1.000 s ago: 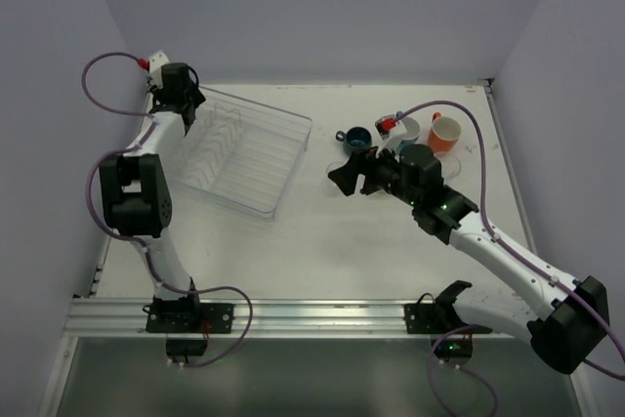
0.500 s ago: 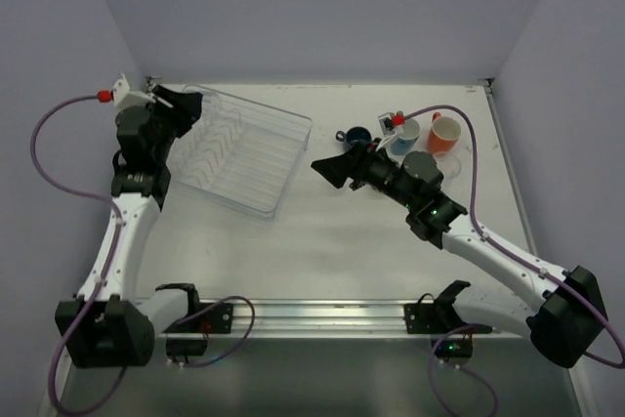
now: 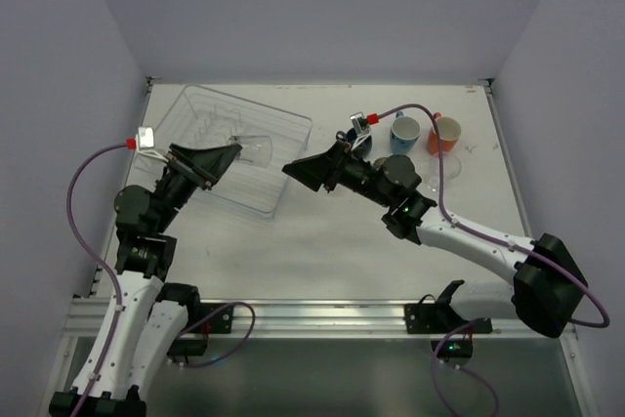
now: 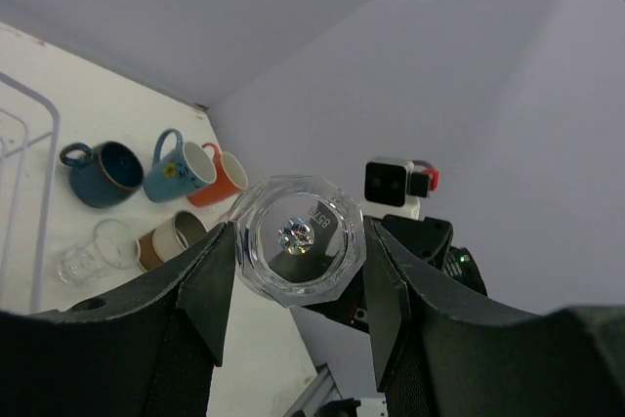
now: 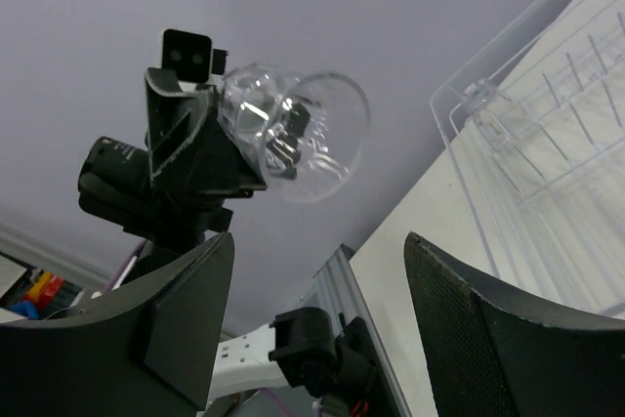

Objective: Unload the cups from the dish rack

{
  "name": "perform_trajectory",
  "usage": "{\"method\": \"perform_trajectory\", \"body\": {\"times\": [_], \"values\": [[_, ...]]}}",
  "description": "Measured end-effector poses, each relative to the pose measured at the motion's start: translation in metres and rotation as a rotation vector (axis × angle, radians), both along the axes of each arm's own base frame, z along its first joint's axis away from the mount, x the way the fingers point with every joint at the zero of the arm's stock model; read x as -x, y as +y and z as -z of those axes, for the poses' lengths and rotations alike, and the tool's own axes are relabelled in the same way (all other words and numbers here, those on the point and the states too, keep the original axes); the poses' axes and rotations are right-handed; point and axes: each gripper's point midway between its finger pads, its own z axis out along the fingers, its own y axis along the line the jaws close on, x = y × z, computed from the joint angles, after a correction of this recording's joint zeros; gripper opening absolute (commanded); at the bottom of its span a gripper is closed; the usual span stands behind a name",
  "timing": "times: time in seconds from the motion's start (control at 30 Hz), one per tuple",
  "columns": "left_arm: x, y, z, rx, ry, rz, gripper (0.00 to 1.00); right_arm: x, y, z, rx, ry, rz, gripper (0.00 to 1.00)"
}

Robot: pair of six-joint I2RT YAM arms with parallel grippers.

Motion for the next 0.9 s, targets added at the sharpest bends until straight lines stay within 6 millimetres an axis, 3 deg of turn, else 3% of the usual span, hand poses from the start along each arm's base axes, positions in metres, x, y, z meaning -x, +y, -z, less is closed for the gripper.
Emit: {"method": "perform_trajectory", "body": {"times": [0.13, 0.4, 0.63, 0.67, 0.73, 0.8, 0.9], "values": [[0.011, -0.015, 0.008, 0.024, 0.027, 0.086, 0.26, 0.002, 0.014, -0.011, -0.027, -0.024, -0.052, 0.69], [0.02, -0.024, 0.007, 0.037, 0.024, 0.145, 0.26, 0.013, 0.027, -0.038, -0.082, -0.09, -0.114, 0.64], [0.024, -0.029, 0.006, 0.043, 0.017, 0.182, 0.27, 0.015, 0.038, -0.041, -0.106, -0.08, -0.171, 0.34], [0.024, -0.029, 0.006, 0.044, 0.016, 0.183, 0.31, 0.015, 0.039, -0.039, -0.107, -0.074, -0.174, 0.23], [0.024, -0.029, 0.007, 0.046, 0.017, 0.186, 0.36, 0.016, 0.039, -0.039, -0.111, -0.065, -0.181, 0.12], [0.024, -0.03, 0.009, 0.054, 0.025, 0.191, 0.55, 0.018, 0.039, -0.043, -0.126, -0.063, -0.19, 0.01], [0.022, -0.031, 0.011, 0.048, 0.028, 0.198, 0.78, 0.019, 0.039, -0.045, -0.134, -0.069, -0.195, 0.0]]}}
